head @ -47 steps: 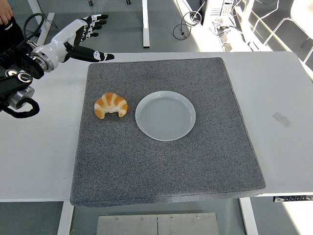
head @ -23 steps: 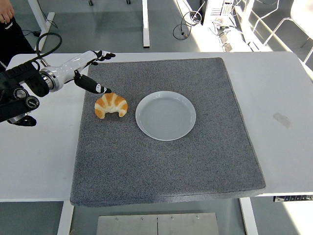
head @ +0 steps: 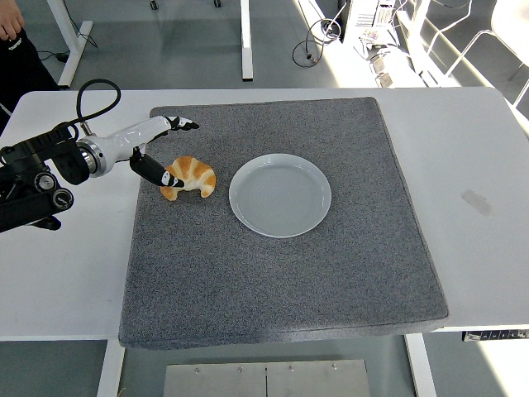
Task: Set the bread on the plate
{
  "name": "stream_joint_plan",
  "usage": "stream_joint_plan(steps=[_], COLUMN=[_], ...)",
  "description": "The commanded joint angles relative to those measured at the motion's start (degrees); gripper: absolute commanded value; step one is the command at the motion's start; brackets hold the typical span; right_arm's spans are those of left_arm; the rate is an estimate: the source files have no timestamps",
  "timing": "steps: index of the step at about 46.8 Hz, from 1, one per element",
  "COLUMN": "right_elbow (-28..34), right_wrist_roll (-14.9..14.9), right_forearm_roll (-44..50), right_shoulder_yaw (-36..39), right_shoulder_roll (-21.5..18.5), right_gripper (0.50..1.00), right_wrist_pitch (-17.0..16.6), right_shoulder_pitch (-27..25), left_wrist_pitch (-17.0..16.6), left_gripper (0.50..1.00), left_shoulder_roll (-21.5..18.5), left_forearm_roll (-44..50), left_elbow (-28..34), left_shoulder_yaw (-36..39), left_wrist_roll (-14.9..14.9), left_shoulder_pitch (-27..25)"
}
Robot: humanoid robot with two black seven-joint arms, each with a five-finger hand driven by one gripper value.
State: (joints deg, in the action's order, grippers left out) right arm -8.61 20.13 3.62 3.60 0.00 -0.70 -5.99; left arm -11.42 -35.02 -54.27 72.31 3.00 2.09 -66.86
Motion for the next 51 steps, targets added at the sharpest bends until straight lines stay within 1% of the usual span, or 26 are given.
stream_joint_plan(steps=[1,6,10,18,25,33,34,37,40,48,51], right_elbow=[0.0,0.0,0.0,0.0,0.0,0.0,0.0,0.0,0.0,0.0,0.0], right_wrist_roll=[0.0,0.0,0.0,0.0,0.0,0.0,0.0,0.0,0.0,0.0,0.0], right_forearm_roll=[0.0,0.0,0.0,0.0,0.0,0.1,0.0,0.0,0.0,0.0,0.0], right_shoulder_yaw=[0.0,0.0,0.0,0.0,0.0,0.0,0.0,0.0,0.0,0.0,0.0], right_shoulder_roll=[0.0,0.0,0.0,0.0,0.0,0.0,0.0,0.0,0.0,0.0,0.0], right_gripper=[1.0,1.0,1.0,1.0,1.0,1.0,1.0,1.0,1.0,1.0,1.0], right_wrist_pitch=[0.0,0.0,0.0,0.0,0.0,0.0,0.0,0.0,0.0,0.0,0.0], right_shoulder_pitch=[0.0,0.0,0.0,0.0,0.0,0.0,0.0,0.0,-0.1,0.0,0.0], left_wrist_pitch=[-0.1,-0.2,-0.2,-0.2,-0.2,-0.2,-0.2,-0.2,-0.2,-0.2,-0.2], left_gripper=[0.955,0.955,0.955,0.954,0.954,0.928,0.922,0.878,0.849,0.831,0.792], left_shoulder_roll=[0.0,0.3,1.4,3.9,5.4,6.2,6.5,7.1,7.2,7.3,7.3], left_forearm_roll=[-0.1,-0.2,-0.3,-3.6,-3.6,-3.7,-3.7,-3.7,-3.7,-3.7,-3.7], left_elbow=[-0.6,-0.8,-1.0,-4.6,-6.6,-7.1,-7.1,-7.5,-7.5,-7.9,-7.9], left_shoulder_yaw=[0.4,1.5,2.1,2.5,2.5,2.5,2.5,2.7,3.3,4.6,4.6], left_wrist_roll=[0.0,0.5,0.5,2.4,2.7,2.9,2.9,2.9,2.9,2.9,2.9], left_shoulder_pitch=[0.1,-0.1,-0.1,0.2,0.2,0.1,0.2,0.2,0.4,0.5,0.5])
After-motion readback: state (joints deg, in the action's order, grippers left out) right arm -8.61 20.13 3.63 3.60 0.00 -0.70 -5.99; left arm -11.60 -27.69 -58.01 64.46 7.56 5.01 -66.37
